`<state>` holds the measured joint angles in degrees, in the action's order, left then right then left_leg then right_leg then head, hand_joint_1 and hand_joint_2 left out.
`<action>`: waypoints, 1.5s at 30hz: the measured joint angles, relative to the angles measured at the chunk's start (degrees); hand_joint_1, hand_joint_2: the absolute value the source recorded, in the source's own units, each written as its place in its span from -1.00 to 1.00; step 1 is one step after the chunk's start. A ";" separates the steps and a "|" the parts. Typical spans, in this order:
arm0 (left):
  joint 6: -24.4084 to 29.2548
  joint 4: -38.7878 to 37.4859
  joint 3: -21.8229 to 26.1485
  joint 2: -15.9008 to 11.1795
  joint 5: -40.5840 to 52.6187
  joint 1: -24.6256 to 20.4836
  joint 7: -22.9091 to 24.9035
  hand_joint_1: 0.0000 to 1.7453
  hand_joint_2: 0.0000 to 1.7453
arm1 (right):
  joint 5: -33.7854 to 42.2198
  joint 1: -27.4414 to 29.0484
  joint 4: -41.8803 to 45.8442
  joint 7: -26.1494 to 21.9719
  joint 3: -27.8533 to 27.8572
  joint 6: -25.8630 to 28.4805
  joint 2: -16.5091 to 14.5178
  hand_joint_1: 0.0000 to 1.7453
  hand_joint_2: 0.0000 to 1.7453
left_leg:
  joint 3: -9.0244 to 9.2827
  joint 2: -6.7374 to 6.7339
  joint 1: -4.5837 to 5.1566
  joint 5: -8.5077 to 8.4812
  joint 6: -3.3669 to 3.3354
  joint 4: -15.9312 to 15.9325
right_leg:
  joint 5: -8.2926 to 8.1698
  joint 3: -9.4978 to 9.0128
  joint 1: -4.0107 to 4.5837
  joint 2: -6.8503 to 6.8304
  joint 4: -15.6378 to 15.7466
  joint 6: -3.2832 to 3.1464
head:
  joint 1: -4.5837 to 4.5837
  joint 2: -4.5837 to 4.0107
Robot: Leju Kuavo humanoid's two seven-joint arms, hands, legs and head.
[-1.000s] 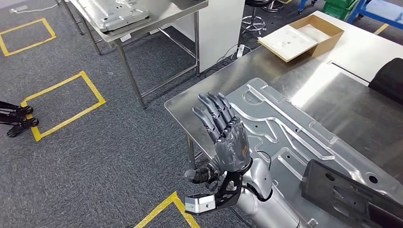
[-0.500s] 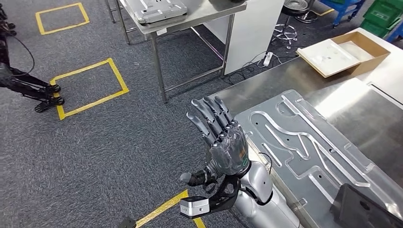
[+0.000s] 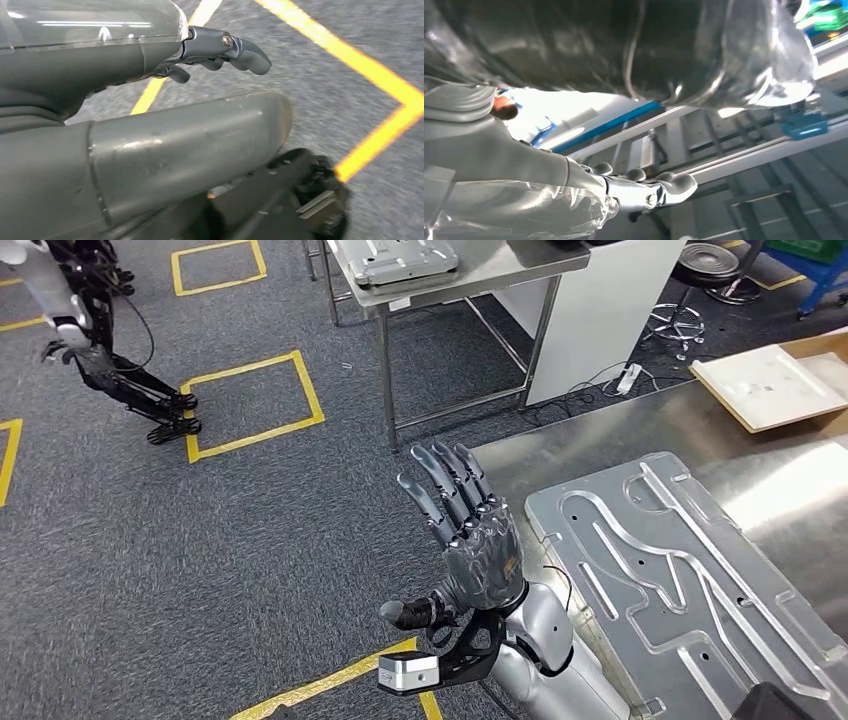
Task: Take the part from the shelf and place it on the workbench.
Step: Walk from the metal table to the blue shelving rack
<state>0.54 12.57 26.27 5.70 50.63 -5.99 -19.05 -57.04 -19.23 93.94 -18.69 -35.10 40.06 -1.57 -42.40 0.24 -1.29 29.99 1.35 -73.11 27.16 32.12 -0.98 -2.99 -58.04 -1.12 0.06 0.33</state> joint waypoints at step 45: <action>0.96 -0.02 1.75 -1.01 -1.44 2.44 -2.94 -1.00 -1.00 | 3.28 1.72 -1.55 -3.40 0.33 0.02 -0.75 -1.00 -1.00 | 6.75 1.82 0.40 -5.73 -3.42 14.43 | 9.30 6.24 0.13 2.79 -16.24 2.64 | 0.07 0.00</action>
<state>1.50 12.55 28.03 4.69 49.19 -3.55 -21.99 -53.76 -17.51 92.39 -22.09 -34.77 40.09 -2.32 -35.64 2.06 -0.89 24.26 -2.08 -58.68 36.46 38.36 -0.85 -0.20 -74.28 1.52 0.13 0.33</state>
